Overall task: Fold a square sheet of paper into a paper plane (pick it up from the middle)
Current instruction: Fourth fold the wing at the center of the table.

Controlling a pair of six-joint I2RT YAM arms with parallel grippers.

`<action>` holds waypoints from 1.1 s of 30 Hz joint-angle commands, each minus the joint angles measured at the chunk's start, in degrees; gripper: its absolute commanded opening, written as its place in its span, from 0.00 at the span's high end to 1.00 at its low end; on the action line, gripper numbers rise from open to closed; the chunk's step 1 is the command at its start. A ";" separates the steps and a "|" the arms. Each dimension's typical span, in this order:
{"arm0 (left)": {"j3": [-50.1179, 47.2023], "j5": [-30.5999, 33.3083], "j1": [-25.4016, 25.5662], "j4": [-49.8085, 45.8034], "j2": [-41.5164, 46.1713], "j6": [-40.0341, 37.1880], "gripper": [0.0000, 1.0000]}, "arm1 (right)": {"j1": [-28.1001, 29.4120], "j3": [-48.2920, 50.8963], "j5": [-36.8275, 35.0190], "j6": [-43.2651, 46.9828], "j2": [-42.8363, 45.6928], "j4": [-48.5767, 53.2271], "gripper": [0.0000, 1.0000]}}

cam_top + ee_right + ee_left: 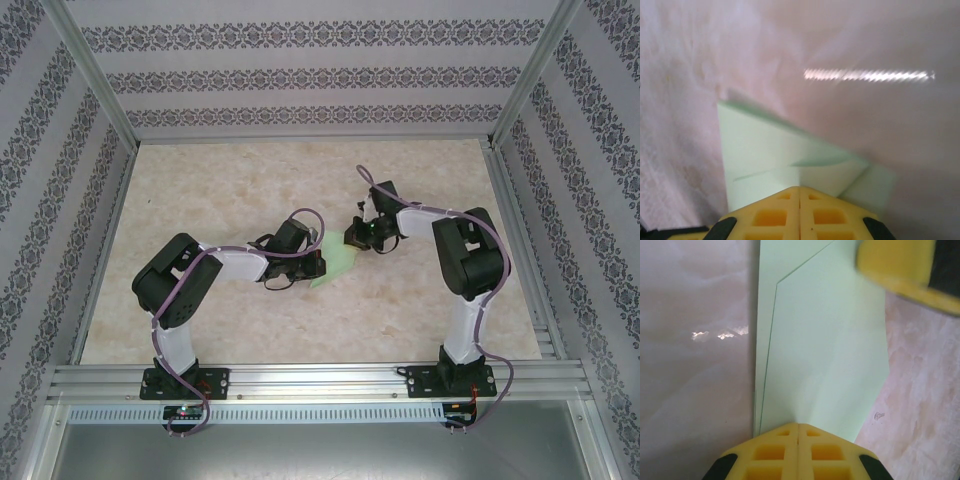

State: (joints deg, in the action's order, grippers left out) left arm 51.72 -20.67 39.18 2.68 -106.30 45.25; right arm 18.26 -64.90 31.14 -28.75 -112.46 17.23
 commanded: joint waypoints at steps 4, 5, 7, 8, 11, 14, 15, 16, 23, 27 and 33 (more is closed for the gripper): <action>-1.26 1.13 0.94 -7.85 -3.60 -0.96 1.00 | 0.31 1.08 -0.48 0.55 5.30 -5.33 0.92; -1.21 1.23 0.95 -7.95 -3.61 -0.95 1.00 | 0.86 1.86 -0.01 0.45 5.79 -5.55 0.92; -1.13 1.35 1.02 -8.03 -3.56 -0.96 1.00 | 2.35 3.37 1.04 0.33 6.22 -5.64 0.91; -1.06 1.49 0.99 -8.02 -3.57 -0.96 1.00 | 3.17 3.73 1.43 0.19 5.96 -5.71 0.91; -1.03 1.68 1.01 -8.14 -3.57 -0.89 1.00 | 5.45 4.38 2.13 0.14 4.54 -5.87 0.92; -1.13 1.93 0.99 -8.30 -3.62 -0.52 1.00 | 6.26 4.45 3.04 -0.28 2.36 -6.42 0.92; -1.23 1.90 0.99 -8.30 -3.53 -0.41 1.00 | 6.26 4.45 3.29 -0.39 1.57 -6.64 0.92; -1.29 1.88 1.00 -8.32 -3.56 -0.34 1.00 | 6.19 4.44 3.32 -0.24 0.85 -6.70 0.92; -2.08 1.87 1.00 -8.74 -3.21 0.05 1.00 | 1.27 2.70 -1.02 -0.69 -2.76 -5.46 0.93; -2.42 1.80 1.00 -8.41 -3.13 0.45 1.00 | -2.73 3.04 -5.62 -3.31 -3.18 -9.41 0.93; -3.16 2.03 1.10 -7.80 -2.95 0.92 1.00 | -5.34 -0.11 -7.37 -5.00 -4.43 -8.52 0.93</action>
State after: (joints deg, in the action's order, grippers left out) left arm 51.79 -19.75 39.51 3.66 -106.52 45.39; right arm 16.27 -63.51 36.14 -33.10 -114.59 10.81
